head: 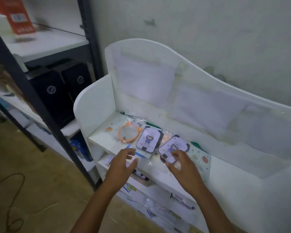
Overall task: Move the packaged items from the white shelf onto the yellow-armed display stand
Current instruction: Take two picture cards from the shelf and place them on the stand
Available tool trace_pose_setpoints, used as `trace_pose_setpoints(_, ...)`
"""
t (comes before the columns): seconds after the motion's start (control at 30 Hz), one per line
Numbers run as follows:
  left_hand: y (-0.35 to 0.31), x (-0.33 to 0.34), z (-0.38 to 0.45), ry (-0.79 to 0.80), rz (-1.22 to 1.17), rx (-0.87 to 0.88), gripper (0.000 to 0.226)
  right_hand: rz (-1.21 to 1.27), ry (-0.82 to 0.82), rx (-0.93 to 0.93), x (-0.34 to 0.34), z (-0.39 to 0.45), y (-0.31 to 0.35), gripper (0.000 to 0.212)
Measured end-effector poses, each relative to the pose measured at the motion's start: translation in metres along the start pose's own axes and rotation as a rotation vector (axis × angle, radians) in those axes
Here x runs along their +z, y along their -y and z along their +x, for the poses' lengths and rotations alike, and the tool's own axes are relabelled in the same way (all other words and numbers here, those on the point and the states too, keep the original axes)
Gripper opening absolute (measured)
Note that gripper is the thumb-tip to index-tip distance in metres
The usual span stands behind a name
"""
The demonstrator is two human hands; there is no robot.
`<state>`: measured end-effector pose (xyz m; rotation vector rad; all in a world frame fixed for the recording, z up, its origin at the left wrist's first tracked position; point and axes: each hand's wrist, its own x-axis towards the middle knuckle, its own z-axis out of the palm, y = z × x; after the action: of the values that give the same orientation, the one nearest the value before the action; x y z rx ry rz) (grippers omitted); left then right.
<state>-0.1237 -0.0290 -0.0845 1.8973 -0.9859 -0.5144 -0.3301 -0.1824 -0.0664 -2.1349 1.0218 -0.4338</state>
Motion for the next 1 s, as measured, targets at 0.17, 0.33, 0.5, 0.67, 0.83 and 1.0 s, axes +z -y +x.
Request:
trace_pose_setpoints(0.17,0.005,0.011,0.048,0.041,0.045,-0.013,0.031,-0.003,-0.002,0.047,0.002,0.037,-0.003,0.043)
trace_pose_setpoints(0.33,0.004,0.026,0.085,0.071,0.161,-0.107,0.034,0.003,0.006,0.067,-0.002,0.068,-0.008,0.039)
trace_pose_setpoints(0.5,0.007,0.038,0.114,0.072,0.359,-0.127,0.043,0.006,-0.002,0.053,-0.004,0.094,-0.025,0.037)
trace_pose_setpoints(0.67,0.004,0.05,0.123,0.068,0.542,-0.131,0.069,-0.006,-0.038,0.062,-0.001,0.098,-0.025,0.037)
trace_pose_setpoints(0.83,0.003,0.047,0.132,0.092,0.493,-0.177,0.07,-0.01,-0.1,0.095,0.0,0.092,-0.018,0.035)
trace_pose_setpoints(1.0,0.008,0.043,0.133,0.079,0.342,-0.139,0.066,-0.032,-0.161,0.162,0.002,0.078,-0.012,0.036)
